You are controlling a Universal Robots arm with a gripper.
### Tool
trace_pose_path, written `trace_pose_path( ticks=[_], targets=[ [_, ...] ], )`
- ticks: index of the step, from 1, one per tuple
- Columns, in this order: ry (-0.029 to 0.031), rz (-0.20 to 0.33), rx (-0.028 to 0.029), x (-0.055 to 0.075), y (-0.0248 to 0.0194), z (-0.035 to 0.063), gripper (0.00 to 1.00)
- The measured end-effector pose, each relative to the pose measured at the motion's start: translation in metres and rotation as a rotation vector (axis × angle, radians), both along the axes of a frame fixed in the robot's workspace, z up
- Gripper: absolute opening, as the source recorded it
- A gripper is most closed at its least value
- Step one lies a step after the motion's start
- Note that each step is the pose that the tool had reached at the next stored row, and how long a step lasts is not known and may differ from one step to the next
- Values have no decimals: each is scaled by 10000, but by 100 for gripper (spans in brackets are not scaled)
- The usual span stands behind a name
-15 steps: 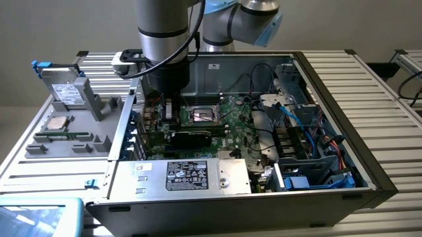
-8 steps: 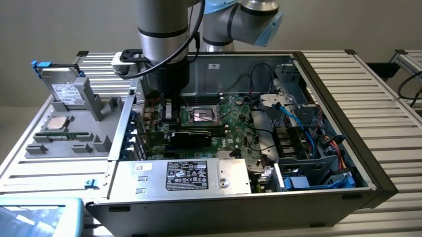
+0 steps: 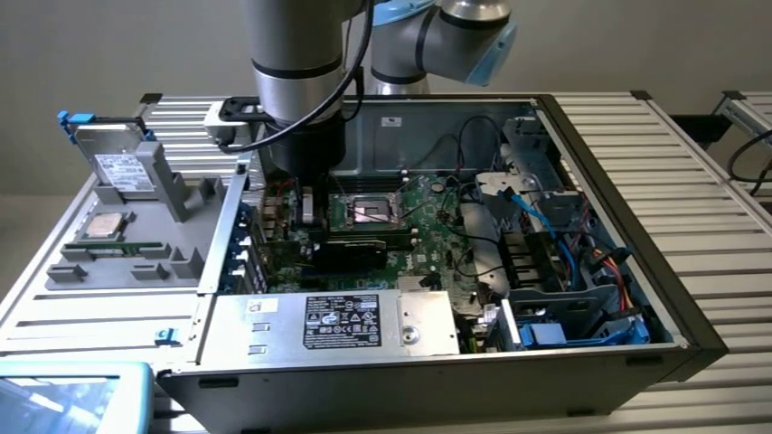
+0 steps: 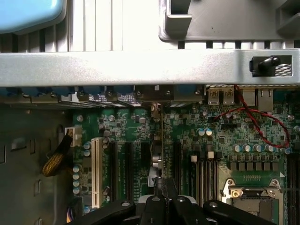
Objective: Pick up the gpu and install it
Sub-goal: 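Press down on the gpu until it lock into place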
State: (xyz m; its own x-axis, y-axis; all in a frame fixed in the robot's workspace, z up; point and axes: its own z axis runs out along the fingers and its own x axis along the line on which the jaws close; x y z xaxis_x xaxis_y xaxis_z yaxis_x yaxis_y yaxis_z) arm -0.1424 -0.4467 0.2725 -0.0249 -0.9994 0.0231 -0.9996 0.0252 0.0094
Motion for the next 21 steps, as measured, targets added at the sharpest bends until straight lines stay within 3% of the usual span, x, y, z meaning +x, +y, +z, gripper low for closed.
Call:
trace_pose_path(
  ticks=[10,12,15,21],
  targets=[
    [7,2,-1,-7,-1,-102,12],
    [-11,-2,34,-6,4,-37,12],
    [30,2,11,31,0,93,12],
    [92,2,10,197,-1,138,12]
  ],
)
